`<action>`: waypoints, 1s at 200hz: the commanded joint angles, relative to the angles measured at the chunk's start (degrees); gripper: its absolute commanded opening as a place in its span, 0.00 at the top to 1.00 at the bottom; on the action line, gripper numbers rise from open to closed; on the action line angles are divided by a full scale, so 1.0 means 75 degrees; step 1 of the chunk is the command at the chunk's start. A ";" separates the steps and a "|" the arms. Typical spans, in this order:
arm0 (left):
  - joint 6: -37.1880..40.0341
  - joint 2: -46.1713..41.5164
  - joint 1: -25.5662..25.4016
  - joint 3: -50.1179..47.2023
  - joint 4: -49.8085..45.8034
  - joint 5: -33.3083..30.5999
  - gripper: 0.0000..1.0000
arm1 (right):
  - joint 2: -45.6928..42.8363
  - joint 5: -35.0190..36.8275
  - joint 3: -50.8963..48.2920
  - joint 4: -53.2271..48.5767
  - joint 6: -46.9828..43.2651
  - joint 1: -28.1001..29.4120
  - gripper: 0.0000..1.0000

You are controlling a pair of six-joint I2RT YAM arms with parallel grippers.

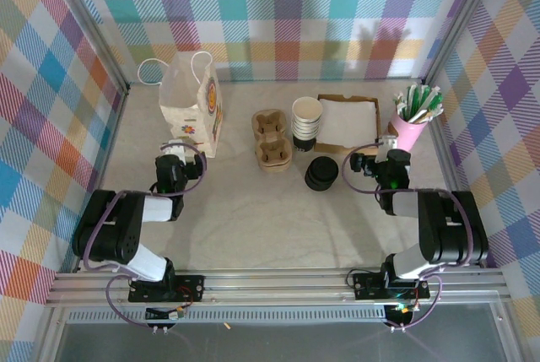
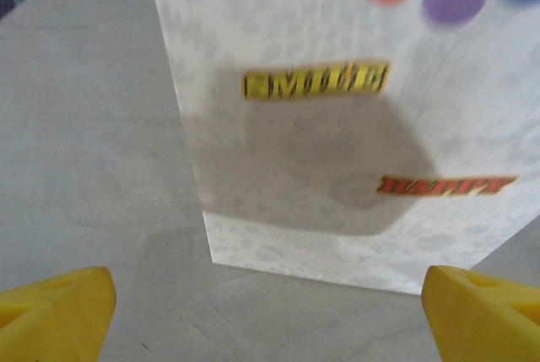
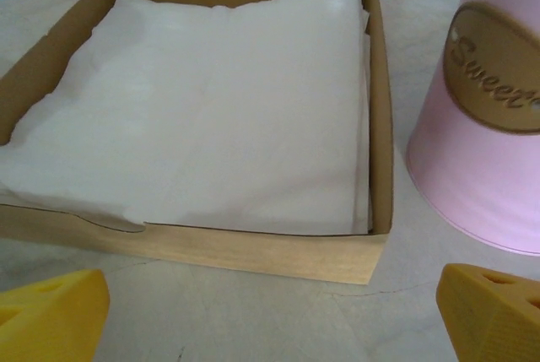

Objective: Pack the takeout coffee

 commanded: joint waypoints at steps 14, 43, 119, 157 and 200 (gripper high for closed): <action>0.0012 -0.1386 0.0021 -0.0095 -0.0755 -0.0078 0.07 | -0.1221 0.0130 0.0316 -0.1523 0.0369 -0.0011 0.00; -0.0175 -0.2922 0.0002 0.0236 -0.2412 0.0016 0.11 | -0.2251 -0.0201 0.0989 -0.3808 0.0991 -0.0010 0.09; -0.1487 -0.4814 -0.1642 0.3995 -0.8845 0.0294 0.27 | -0.1810 -0.0398 0.6399 -1.0924 0.2445 0.0821 0.34; -0.1872 -0.3963 -0.2826 0.5923 -1.0860 0.0083 0.31 | -0.0479 -0.0557 0.9072 -1.2900 0.2360 0.1792 0.33; -0.2248 -0.2678 -0.3649 0.7046 -1.1683 0.0547 0.32 | 0.0860 -0.1229 1.1031 -1.3934 0.3090 0.1946 0.46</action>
